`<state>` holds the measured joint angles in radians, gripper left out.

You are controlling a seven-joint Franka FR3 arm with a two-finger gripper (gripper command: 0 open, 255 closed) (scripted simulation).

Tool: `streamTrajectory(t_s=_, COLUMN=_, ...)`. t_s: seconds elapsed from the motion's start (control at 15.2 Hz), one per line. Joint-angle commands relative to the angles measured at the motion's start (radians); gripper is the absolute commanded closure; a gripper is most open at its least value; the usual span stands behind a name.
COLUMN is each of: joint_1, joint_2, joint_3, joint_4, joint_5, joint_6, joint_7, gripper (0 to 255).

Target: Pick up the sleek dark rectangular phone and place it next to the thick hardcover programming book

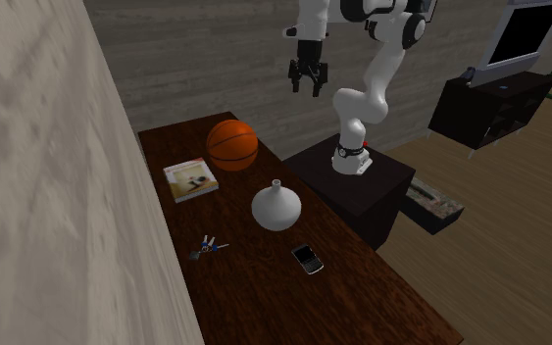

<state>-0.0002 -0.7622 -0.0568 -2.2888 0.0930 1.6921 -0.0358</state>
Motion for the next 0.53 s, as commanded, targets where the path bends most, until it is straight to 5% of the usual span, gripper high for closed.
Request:
streamTrajectory(t_s=0.0, joint_1=0.000, joint_2=0.000, joint_3=0.000, joint_4=0.000, joint_5=0.000, joint_6=0.000, joint_7=0.000, gripper=0)
streamTrajectory(t_s=0.46, joint_1=0.090, joint_2=0.191, joint_3=-0.019, joint_4=-0.026, joint_5=-0.011, joint_6=0.197, joint_7=-0.220, gripper=0)
